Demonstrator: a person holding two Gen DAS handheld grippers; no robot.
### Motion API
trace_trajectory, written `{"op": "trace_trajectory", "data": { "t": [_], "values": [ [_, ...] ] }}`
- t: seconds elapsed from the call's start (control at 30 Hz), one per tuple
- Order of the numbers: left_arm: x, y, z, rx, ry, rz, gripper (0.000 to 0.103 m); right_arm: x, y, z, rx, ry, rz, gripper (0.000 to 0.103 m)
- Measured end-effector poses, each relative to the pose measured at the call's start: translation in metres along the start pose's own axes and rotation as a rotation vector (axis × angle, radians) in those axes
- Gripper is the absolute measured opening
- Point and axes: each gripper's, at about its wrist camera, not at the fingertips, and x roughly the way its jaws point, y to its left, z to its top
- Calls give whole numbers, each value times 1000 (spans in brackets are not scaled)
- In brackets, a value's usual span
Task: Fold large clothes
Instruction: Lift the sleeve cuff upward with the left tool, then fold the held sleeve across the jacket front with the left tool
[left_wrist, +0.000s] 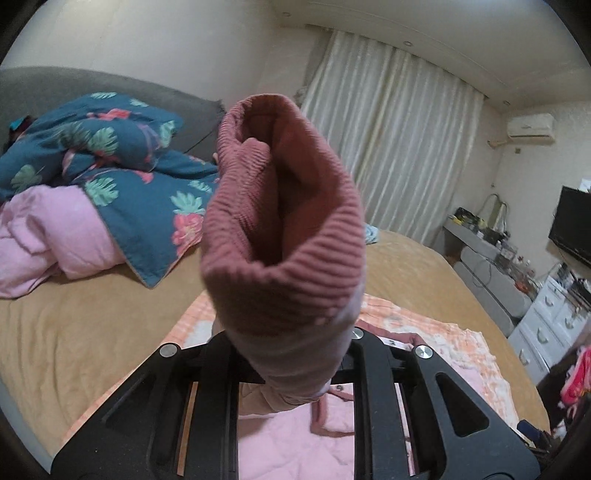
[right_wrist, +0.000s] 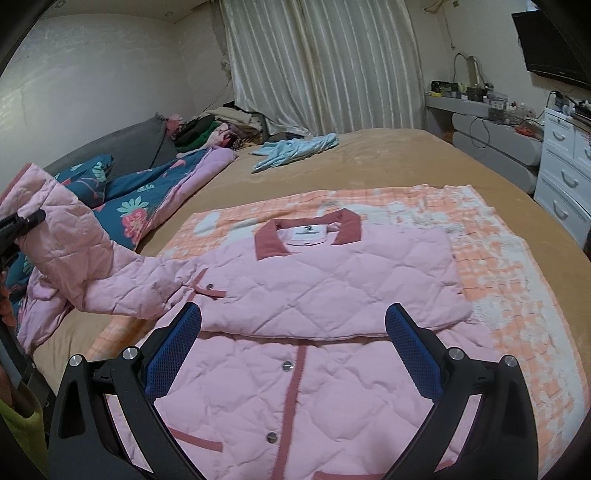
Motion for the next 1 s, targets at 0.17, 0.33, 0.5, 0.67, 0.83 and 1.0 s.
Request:
{"op": "trace_trajectory", "data": {
  "t": [0.17, 0.33, 0.5, 0.67, 0.83, 1.0],
  "values": [
    [7, -24, 2, 20, 9, -41, 10, -10, -17, 0, 23, -24, -21, 99],
    [13, -46, 4, 50, 12, -76, 10, -16, -31, -2, 42, -40, -37, 99],
    [20, -72, 2, 95, 23, -117, 10, -18, -43, 1, 55, -44, -41, 99],
    [28, -97, -3, 129, 37, -156, 10, -25, -52, 3, 50, -69, -67, 99],
    [40, -120, -13, 165, 67, -184, 10, -27, -64, -1, 65, -77, -76, 99],
    [48, -138, -29, 189, 98, -202, 10, -24, -75, -3, 71, -85, -69, 99]
  ]
}}
